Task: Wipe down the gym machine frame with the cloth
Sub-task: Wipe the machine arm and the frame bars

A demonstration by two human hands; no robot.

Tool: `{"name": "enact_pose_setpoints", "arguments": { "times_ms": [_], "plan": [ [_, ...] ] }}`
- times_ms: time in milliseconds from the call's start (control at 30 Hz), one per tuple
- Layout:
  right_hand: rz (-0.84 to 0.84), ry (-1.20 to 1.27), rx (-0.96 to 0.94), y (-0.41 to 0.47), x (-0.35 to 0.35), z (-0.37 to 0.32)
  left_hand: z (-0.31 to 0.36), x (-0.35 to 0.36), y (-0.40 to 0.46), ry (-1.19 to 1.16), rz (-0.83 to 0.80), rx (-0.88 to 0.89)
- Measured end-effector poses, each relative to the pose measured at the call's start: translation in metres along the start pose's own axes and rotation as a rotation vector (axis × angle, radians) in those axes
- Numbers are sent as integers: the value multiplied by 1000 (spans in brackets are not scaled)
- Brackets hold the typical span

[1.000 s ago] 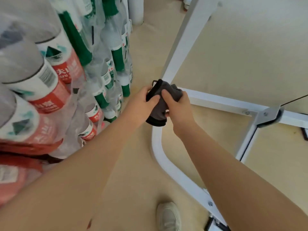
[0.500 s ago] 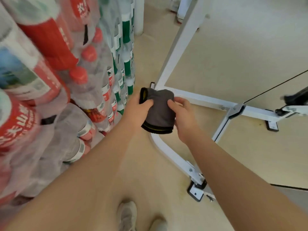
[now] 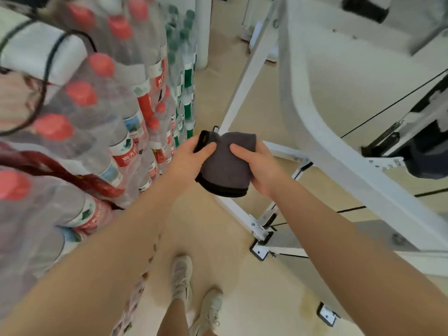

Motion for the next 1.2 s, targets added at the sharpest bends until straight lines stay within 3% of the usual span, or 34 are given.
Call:
{"name": "enact_pose_setpoints", "arguments": {
  "times_ms": [133,233,400,500,667,800,933,1100,1200],
  "plan": [
    [-137,-153,-5,-64,4,-36,54,13,-20,-28,-110,-2],
    [-69,-462,-9,-105,-10,-55,87,33,-28,64,-211,37],
    [157,-831,-243,-166,-41,-82,158,92,-40,332,-391,452],
    [267,-973,-374,-198,-59,-86,180,135,-48,417,-559,601],
    [422,-1067,-370,-228,-105,-66,172,203,-57,347,-903,464],
    [532,-836,-304,-244,-145,-48,167,257,-67,541,-1142,629],
    [818,-765,-237,-246,-181,-43,169,296,-42,663,-1095,720],
    [1038,-513,-263,-222,-199,-67,178,325,0,672,-838,755],
    [1122,-643,-126,-197,-202,-74,177,311,10,735,-655,814]
  ]
}}
Point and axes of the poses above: each hand's wrist, its own y-axis towards the middle knuckle, its own x-axis out of the palm, z = x × y, the point moved 7 cm from there along y, towards the middle knuckle, and after that the axes turned 14 degrees about x, right-handed, at the moved point
